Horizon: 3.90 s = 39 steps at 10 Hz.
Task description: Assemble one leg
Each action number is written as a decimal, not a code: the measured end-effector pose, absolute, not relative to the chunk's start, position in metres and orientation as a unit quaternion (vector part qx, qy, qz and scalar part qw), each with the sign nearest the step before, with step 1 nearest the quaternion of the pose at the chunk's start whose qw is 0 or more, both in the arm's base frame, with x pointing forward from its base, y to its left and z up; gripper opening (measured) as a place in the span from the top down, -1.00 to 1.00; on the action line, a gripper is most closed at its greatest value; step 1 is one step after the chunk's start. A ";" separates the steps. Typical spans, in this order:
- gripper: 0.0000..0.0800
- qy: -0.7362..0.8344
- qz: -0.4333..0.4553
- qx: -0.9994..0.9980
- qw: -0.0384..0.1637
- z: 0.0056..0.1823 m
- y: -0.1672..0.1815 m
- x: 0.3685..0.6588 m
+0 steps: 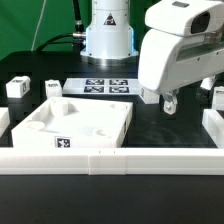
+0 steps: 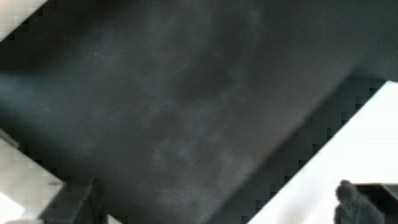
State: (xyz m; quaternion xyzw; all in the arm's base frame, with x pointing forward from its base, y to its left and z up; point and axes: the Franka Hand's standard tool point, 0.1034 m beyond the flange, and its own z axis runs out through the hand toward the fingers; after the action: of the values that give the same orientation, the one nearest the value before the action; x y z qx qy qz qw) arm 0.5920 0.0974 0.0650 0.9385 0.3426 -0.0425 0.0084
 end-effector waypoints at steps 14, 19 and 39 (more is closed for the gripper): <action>-0.62 0.450 -0.020 0.893 0.001 0.048 0.047 0.534; -0.62 0.527 -0.015 0.850 0.000 0.045 0.027 0.526; 0.85 0.592 -0.030 0.805 -0.020 0.011 -0.039 0.486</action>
Offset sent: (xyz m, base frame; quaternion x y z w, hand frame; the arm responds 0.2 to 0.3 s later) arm 0.0000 0.0000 0.0000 0.0000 0.0000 0.0000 1.0000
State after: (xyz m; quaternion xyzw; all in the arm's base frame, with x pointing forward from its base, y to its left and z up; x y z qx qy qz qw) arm 0.4863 -0.0393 0.0114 0.8054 0.5916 -0.0304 -0.0202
